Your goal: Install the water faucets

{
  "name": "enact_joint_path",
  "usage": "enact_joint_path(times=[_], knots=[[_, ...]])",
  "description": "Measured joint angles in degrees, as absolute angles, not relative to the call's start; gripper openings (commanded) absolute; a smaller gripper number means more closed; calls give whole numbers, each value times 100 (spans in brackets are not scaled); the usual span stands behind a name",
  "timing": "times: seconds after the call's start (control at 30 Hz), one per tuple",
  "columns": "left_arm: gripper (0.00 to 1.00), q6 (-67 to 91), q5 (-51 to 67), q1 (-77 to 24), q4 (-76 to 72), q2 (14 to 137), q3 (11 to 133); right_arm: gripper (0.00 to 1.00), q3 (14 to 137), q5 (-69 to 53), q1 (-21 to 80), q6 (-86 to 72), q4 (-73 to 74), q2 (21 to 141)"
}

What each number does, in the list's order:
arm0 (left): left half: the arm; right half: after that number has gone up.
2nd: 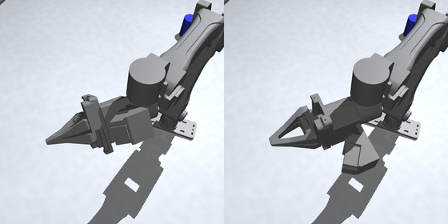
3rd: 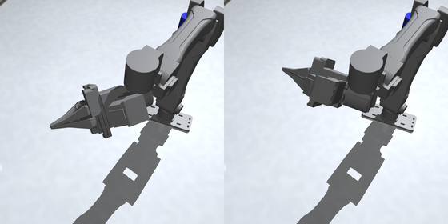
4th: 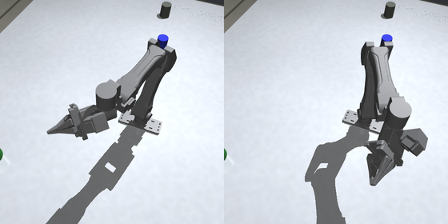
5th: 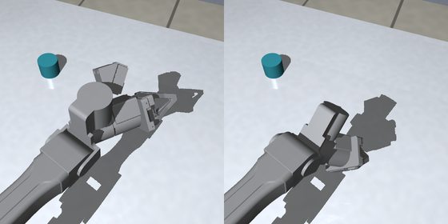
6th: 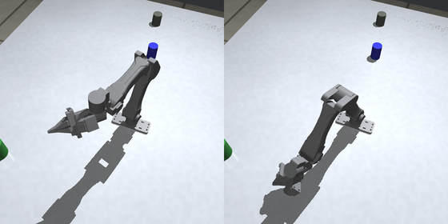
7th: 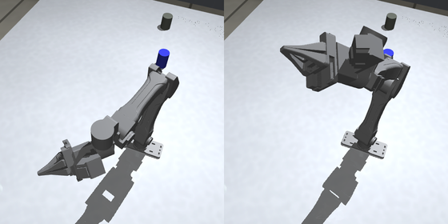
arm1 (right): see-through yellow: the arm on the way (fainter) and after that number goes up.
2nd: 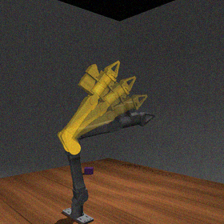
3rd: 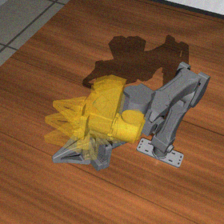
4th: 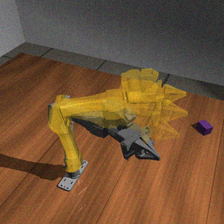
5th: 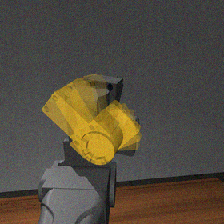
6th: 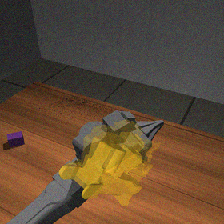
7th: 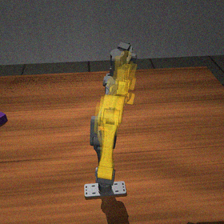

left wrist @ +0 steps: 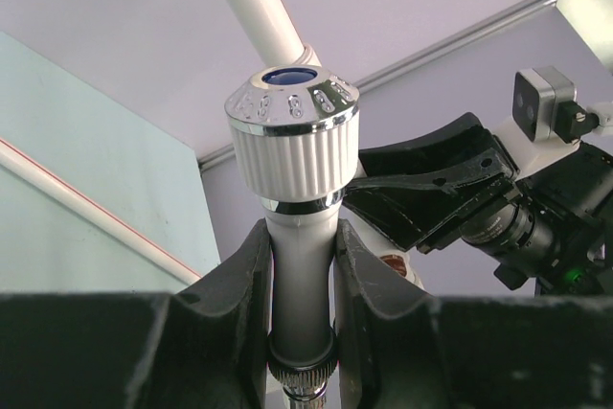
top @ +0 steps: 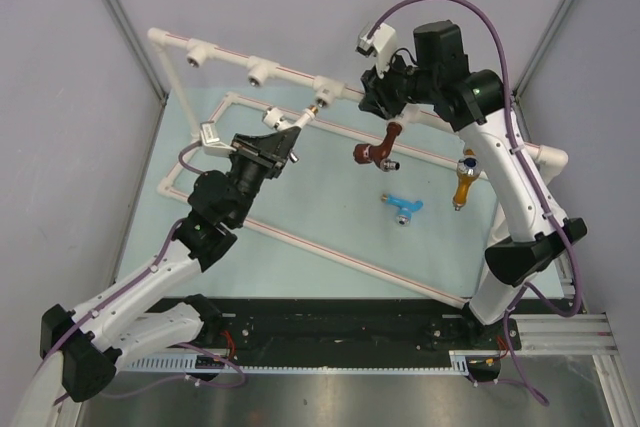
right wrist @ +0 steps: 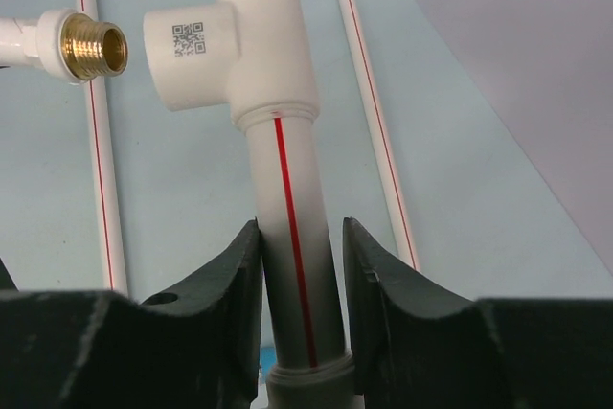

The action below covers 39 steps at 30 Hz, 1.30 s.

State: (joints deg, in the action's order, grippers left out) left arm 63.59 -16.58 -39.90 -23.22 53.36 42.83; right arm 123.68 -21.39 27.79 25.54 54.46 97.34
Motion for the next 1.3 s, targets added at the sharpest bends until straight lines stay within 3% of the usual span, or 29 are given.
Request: enact_joint_path(times=[0.47, 1.3], knots=[[0, 6361, -2023, -3990, -2512, 5400, 4287, 0, 12639, -1710, 2969, 1702, 5072, 10075], [0, 6340, -2307, -3990, -2615, 6003, 4635, 0, 12604, -1546, 3024, 1568, 4967, 10082]])
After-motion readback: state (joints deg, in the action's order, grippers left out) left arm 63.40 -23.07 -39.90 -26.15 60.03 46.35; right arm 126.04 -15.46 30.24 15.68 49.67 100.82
